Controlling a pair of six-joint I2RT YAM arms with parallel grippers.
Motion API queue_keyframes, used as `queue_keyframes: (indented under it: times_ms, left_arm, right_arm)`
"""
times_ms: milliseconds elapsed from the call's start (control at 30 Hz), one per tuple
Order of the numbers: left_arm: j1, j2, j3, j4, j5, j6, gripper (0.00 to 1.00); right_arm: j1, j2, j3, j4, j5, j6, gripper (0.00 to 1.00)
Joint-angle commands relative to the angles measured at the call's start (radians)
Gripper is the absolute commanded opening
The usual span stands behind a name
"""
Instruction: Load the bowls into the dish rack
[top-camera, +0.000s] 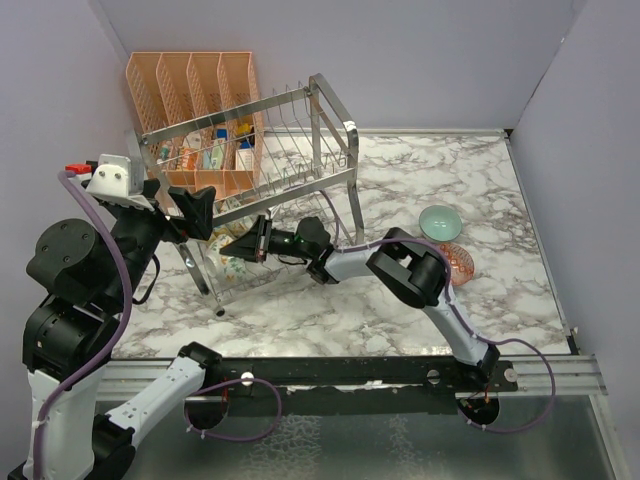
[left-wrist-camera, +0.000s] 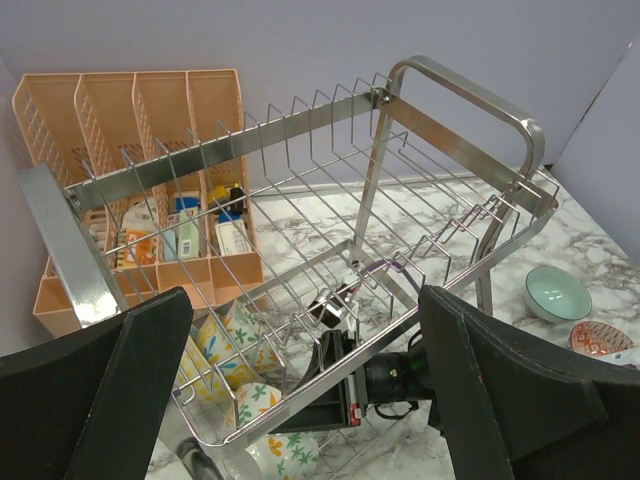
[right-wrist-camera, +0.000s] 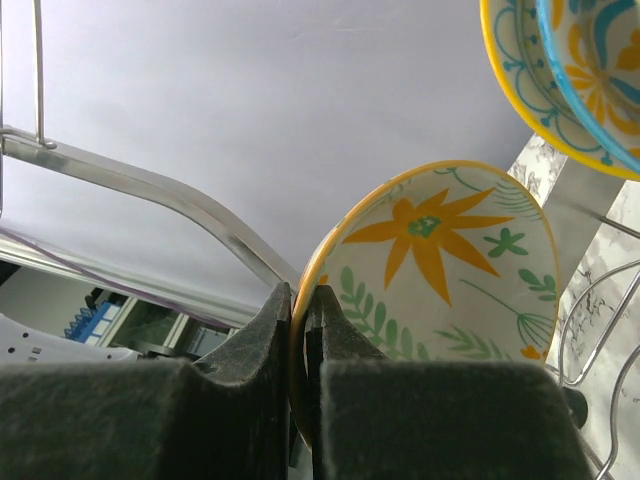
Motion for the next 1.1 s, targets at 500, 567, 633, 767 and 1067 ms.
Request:
queue_keyframes:
  times_ms: [500, 567, 633, 767, 1067]
  left_arm:
    - [-0.010, 0.011, -0.001, 0.004, -0.020, 0.031, 0.99]
    - [-0.010, 0.013, -0.001, 0.002, -0.020, 0.032, 0.99]
    - [-0.010, 0.012, 0.000, 0.003, -0.020, 0.032, 0.99]
    - [-0.010, 0.013, 0.001, 0.003, -0.020, 0.031, 0.99]
    - [-0.010, 0.017, 0.009, -0.002, -0.026, 0.028, 0.99]
  right_arm:
    - [0.004, 0.085, 0.075, 0.002, 0.001, 0.007, 0.12]
    - [0.003, 0.086, 0.073, 0.000, -0.004, 0.002, 0.19]
    - [0.004, 0.081, 0.071, -0.004, -0.006, -0.009, 0.24]
    - [0.002, 0.072, 0.073, -0.002, -0.020, -0.019, 0.29]
    - [0.004, -0.003, 0.039, 0.025, -0.038, -0.052, 0.35]
